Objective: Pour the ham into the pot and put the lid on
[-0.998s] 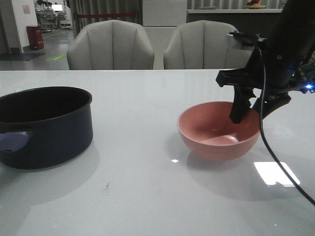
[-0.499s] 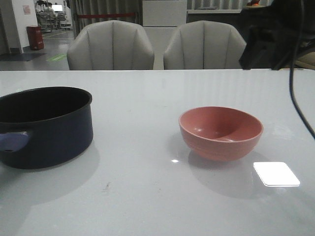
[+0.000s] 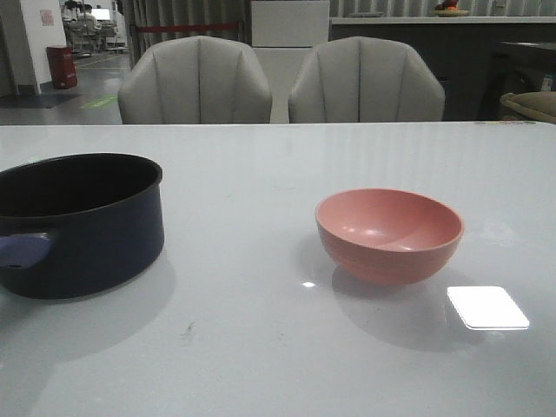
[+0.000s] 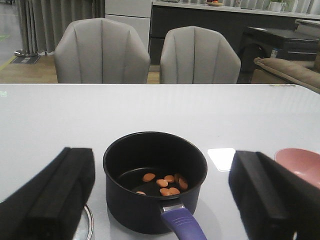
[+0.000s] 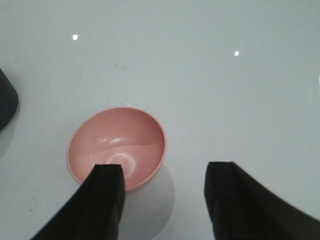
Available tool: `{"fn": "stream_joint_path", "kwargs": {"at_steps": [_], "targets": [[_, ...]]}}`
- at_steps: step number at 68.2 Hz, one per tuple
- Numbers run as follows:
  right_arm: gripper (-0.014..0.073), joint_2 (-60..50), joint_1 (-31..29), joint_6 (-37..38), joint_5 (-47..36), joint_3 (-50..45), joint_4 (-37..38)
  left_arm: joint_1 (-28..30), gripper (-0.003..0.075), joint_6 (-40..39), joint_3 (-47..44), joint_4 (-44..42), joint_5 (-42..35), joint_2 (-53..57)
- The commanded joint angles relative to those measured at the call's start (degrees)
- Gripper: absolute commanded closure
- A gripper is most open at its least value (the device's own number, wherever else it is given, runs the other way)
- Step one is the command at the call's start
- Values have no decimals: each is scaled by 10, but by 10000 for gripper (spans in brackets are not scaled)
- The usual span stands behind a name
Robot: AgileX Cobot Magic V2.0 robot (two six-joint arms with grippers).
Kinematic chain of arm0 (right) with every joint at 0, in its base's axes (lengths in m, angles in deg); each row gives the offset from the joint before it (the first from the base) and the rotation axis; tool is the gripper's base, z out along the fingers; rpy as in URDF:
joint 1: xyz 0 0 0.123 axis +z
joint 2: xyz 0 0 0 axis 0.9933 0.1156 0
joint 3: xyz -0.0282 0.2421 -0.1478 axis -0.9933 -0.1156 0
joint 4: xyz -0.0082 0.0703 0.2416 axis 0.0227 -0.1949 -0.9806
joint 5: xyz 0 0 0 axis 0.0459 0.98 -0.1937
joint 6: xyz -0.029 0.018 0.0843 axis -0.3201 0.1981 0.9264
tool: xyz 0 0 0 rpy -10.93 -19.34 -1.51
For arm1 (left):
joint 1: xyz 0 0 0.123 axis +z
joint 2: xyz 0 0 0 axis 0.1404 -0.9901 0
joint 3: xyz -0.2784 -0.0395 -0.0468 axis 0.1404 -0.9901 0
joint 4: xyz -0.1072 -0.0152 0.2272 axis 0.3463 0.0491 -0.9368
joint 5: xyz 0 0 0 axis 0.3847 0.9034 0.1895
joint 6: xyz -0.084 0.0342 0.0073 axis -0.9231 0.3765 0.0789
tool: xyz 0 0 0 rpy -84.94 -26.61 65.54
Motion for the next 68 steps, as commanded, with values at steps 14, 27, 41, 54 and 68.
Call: {"fn": "stream_joint_path", "kwargs": {"at_steps": [14, 27, 41, 54, 68], "targets": [[122, -230, -1, -11, -99, -117, 3, -4, 138, 0, 15, 4, -75, -8], [143, -331, -1, -10, -101, -169, 2, -4, 138, 0, 15, 4, -70, -8], [444, -338, -1, -10, -114, -191, 2, -4, 138, 0, 15, 4, -67, -10], [429, -338, -1, -10, -110, -191, 2, -4, 125, 0, 56, -7, -50, -53], [429, -338, -1, -10, -110, -191, 2, -3, 53, -2, 171, -17, 10, -210]]}}
